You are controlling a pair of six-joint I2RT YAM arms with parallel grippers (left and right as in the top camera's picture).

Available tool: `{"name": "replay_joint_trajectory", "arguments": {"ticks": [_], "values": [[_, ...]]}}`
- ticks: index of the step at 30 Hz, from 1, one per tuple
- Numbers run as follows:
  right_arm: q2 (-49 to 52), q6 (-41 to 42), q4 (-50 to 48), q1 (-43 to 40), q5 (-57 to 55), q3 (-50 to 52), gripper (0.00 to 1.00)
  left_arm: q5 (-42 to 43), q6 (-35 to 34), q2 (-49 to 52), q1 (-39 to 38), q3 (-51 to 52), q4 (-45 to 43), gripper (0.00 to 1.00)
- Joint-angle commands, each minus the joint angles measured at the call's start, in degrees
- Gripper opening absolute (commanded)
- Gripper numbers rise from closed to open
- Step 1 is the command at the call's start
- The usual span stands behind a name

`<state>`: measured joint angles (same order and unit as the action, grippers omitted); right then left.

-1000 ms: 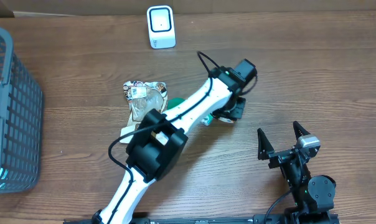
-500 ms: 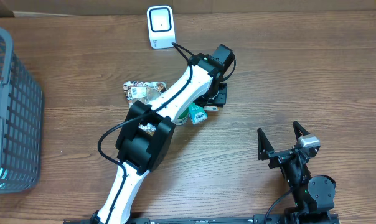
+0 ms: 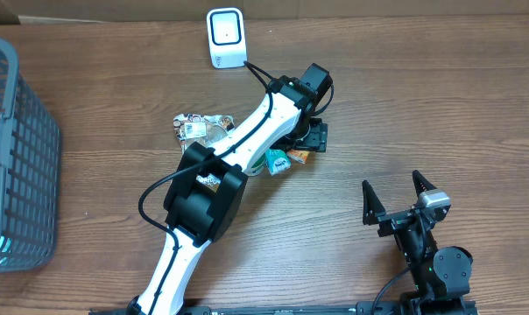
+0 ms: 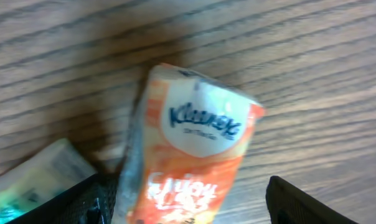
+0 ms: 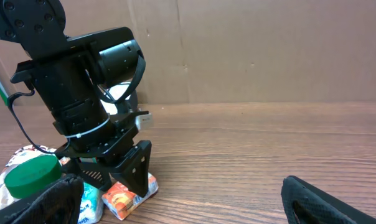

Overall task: Scan the item barcode
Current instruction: 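Lower the Kleenex pack right of the green tissue pack and release, then move the left gripper back into the basket to the mint-green wipes pack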

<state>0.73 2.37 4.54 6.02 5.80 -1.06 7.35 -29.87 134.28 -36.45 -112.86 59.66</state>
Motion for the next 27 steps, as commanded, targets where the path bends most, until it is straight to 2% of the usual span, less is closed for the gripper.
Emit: {"name": "replay_joint_trajectory", "arguments": {"ticks": [1, 6, 11, 18, 22, 27], "values": [[-0.57, 0.22, -0.26, -0.22, 0.26, 0.59, 1.0, 2.82, 0.09, -0.33, 0.15, -3.65, 0.28, 0.82], [-0.57, 0.22, -0.24, -0.22, 0.26, 0.59, 1.0, 2.75, 2.99, -4.0, 1.66, -13.07, 5.16, 0.87], [-0.57, 0.22, -0.24, -0.22, 0.26, 0.59, 1.0, 2.54, 6.23, -9.49, 3.74, -23.82, 11.37, 0.99], [-0.57, 0.22, -0.26, -0.22, 0.26, 0.59, 1.0, 1.29, 11.08, -19.93, 10.08, -29.97, 20.06, 1.0], [-0.57, 0.2, -0.26, -0.22, 0.26, 0.59, 1.0, -1.44, 11.08, -26.45, 18.16, -29.97, 25.99, 1.0], [-0.57, 0.2, -0.26, -0.22, 0.26, 0.59, 1.0, -1.6, 11.91, -32.04, 32.04, -29.97, 32.54, 1.0]]}}
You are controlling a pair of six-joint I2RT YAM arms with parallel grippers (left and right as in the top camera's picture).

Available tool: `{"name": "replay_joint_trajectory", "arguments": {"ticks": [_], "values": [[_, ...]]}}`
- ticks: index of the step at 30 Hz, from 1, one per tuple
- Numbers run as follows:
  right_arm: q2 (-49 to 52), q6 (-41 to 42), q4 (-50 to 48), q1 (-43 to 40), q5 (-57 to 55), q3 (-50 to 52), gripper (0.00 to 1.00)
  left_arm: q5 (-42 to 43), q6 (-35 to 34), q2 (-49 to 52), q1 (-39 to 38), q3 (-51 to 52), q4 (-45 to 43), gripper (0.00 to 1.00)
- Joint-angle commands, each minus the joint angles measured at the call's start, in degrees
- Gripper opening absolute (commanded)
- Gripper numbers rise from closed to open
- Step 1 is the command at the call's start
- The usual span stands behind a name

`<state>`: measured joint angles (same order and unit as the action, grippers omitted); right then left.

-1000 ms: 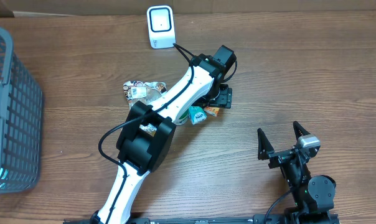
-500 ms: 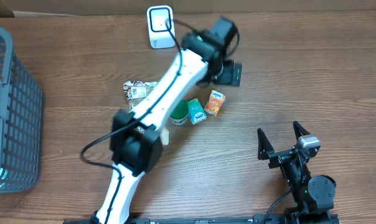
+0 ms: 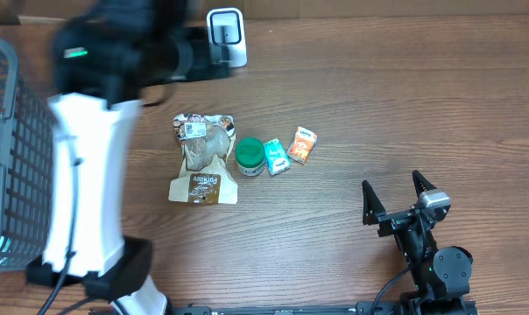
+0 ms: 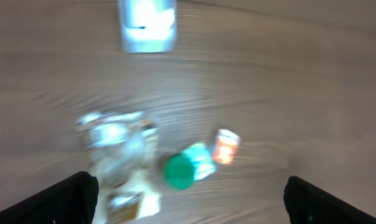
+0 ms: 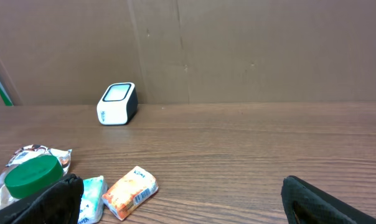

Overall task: Scan the item barcode
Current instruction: 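Move the left gripper back into the basket to the mint-green wipes pack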

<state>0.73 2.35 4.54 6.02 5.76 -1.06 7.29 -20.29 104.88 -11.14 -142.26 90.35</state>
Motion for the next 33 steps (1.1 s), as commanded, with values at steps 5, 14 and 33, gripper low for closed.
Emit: {"name": "replay_joint_trajectory", "arguments": {"ticks": [5, 14, 33], "values": [[-0.57, 0.24, -0.26, -0.22, 0.31, 0.59, 1.0, -3.41, 2.27, -4.96, 22.95, -0.57, 5.35, 0.98], [-0.57, 0.22, -0.24, -0.22, 0.31, 0.59, 1.0, -5.27, -4.22, -4.83, 51.63, 3.74, 3.74, 0.91], [-0.57, 0.24, -0.26, -0.22, 0.31, 0.59, 1.0, -25.07, -7.78, -3.91, 64.59, 45.27, -18.91, 0.68]]}}
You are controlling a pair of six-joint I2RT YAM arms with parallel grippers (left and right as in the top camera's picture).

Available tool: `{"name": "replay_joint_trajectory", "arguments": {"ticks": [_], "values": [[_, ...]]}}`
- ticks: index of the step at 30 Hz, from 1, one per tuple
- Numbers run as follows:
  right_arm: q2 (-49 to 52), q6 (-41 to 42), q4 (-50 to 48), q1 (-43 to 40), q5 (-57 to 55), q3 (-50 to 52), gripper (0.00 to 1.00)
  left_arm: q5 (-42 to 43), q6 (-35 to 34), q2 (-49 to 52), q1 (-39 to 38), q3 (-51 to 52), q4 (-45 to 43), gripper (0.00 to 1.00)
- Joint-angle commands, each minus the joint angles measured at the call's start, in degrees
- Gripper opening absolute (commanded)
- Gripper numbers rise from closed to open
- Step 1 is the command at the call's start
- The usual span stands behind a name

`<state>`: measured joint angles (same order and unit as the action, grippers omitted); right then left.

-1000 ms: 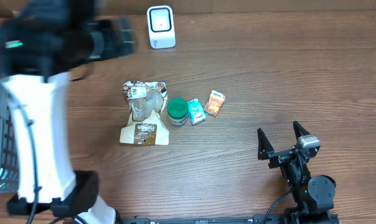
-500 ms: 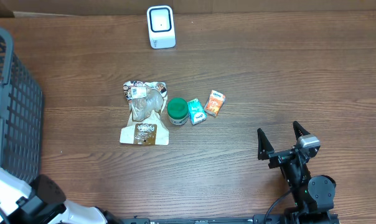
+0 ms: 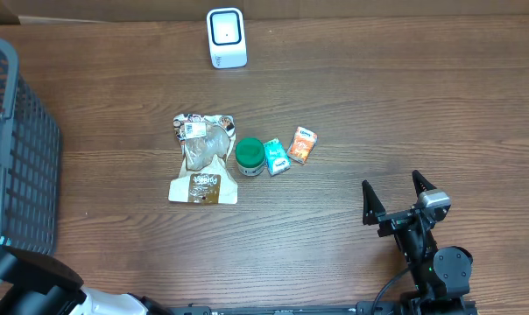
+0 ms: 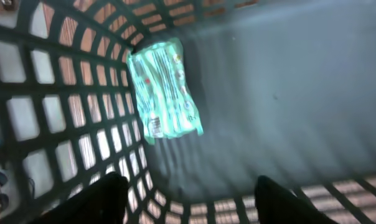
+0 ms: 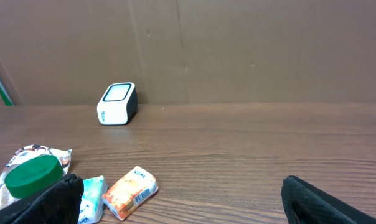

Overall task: Scan the item barcode
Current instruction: 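Move the left gripper back into the basket to the mint-green wipes pack, then grasp the mint-green wipes pack with the left gripper and lift it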

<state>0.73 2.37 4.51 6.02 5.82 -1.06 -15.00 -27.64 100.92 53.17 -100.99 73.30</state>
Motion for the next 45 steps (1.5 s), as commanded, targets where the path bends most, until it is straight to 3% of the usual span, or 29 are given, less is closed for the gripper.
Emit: {"name": "replay_joint_trajectory", "arguments": {"ticks": [1, 16, 31, 32, 33, 36, 39, 45], "values": [[-0.57, 0.22, -0.22, -0.22, 0.24, 0.59, 1.0, -2.78, -0.11, 0.52, 0.15, 5.55, -3.04, 0.68], [-0.57, 0.2, -0.24, -0.22, 0.24, 0.59, 1.0, -3.87, 0.46, 13.11, 0.11, 9.25, -10.56, 0.75], [-0.57, 0.2, -0.24, -0.22, 0.24, 0.59, 1.0, -7.96, 0.61, 24.33, 0.15, 9.38, -12.28, 0.77], [-0.57, 0.2, -0.24, -0.22, 0.24, 0.59, 1.0, -7.93, 0.61, 24.63, 0.15, 9.4, -12.31, 0.75], [-0.57, 0.22, -0.22, -0.22, 0.24, 0.59, 1.0, -7.91, 0.61, 24.94, 0.15, 9.4, -12.33, 0.66], [-0.57, 0.22, -0.24, -0.22, 0.24, 0.59, 1.0, -7.89, 0.61, 25.09, 0.15, 9.4, -12.15, 0.31], [-0.57, 0.2, -0.24, -0.22, 0.24, 0.59, 1.0, -7.87, 0.63, 25.07, 0.15, 9.4, -11.3, 0.08], [-0.57, 0.2, -0.24, -0.22, 0.24, 0.59, 1.0, -7.39, 0.61, 24.94, 0.02, 9.14, -8.94, 0.04]]}}
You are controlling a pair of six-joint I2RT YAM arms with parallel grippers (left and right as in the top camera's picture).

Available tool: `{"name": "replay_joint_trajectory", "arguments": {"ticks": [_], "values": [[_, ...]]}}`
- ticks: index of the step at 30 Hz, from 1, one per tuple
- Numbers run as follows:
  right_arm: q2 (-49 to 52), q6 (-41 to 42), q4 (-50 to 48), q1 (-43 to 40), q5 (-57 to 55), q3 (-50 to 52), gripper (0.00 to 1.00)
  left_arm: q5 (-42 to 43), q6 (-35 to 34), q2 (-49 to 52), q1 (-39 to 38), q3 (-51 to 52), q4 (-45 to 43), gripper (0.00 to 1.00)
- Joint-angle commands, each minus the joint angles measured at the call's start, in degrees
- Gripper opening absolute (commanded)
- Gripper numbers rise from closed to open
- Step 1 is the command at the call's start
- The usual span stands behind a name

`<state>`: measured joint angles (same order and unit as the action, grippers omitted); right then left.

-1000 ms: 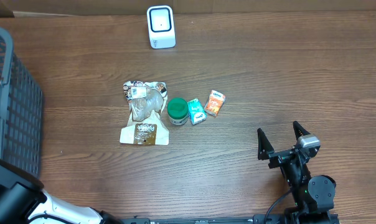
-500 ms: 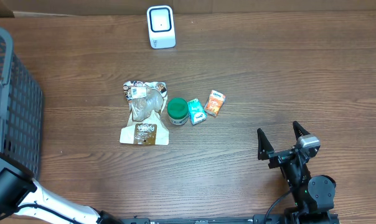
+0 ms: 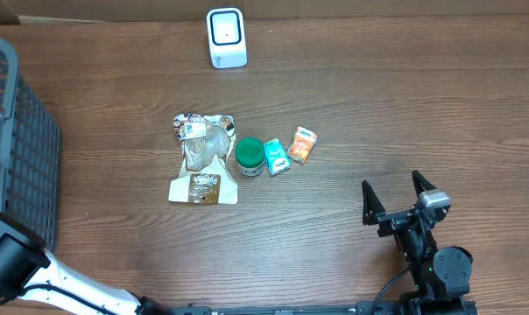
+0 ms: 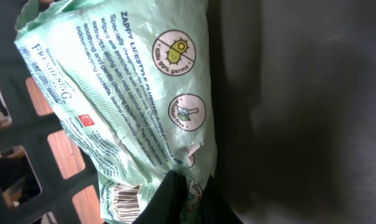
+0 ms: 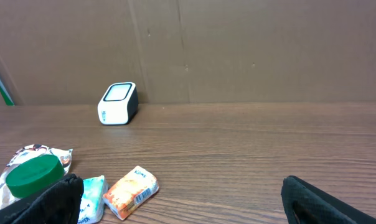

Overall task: Scan the item barcode
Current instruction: 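Grasp the mint-green wipes pack with the left gripper and lift it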

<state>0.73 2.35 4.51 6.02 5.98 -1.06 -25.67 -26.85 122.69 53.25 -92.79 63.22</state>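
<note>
A pale green wipes pack (image 4: 144,93) lies in the grey basket (image 4: 14,155), its barcode (image 4: 122,202) showing at the lower end. My left gripper (image 4: 192,177) is shut on the pack's lower edge, with the black fingers (image 4: 164,208) pinching the film. The overhead view shows only the left arm (image 3: 10,262) at the bottom left, beside the basket (image 3: 19,149); the gripper itself is hidden there. The white scanner (image 3: 225,37) stands at the table's far edge. My right gripper (image 3: 396,197) rests open near the front right, holding nothing.
Mid-table lie a clear snack bag (image 3: 203,157), a green-lidded jar (image 3: 250,155), a teal pack (image 3: 276,157) and an orange Kleenex pack (image 3: 302,144). A cardboard wall (image 5: 238,50) backs the table behind the scanner (image 5: 116,102).
My left gripper was open above the wipes pack in the basket; it is now down at the pack and shut on its lower edge. The right arm has not moved.
My left gripper stood open around the orange Kleenex pack on the table. Then it was high over the table, the Kleenex pack still lying there. Then it hung open over the basket's wipes pack, which it now grips.
</note>
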Motion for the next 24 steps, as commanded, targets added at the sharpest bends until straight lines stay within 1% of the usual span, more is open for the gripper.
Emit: {"name": "replay_joint_trajectory", "arguments": {"ticks": [1, 6, 10, 14, 19, 24], "values": [[-0.57, 0.24, -0.22, -0.22, 0.09, 0.59, 1.0, 3.72, -0.17, 3.06, -0.09, 0.42, 1.77, 0.04], [-0.57, 0.24, -0.24, -0.22, 0.09, 0.59, 1.0, 4.76, -0.13, 2.27, -1.14, -6.93, 7.96, 0.04], [-0.57, 0.24, -0.22, -0.22, 0.09, 0.59, 1.0, 6.54, -0.15, 0.13, -3.26, -17.18, 14.27, 0.04], [-0.57, 0.24, -0.24, -0.22, 0.09, 0.59, 1.0, 8.66, -0.13, -3.21, -6.84, -28.35, 18.69, 0.04], [-0.57, 0.24, -0.24, -0.22, 0.09, 0.59, 1.0, 8.81, -0.15, -8.83, -13.18, -40.17, 20.81, 0.04], [-0.57, 0.24, -0.22, -0.22, 0.09, 0.59, 1.0, 9.62, -0.2, -16.28, -21.53, -45.53, 20.57, 0.04]]}}
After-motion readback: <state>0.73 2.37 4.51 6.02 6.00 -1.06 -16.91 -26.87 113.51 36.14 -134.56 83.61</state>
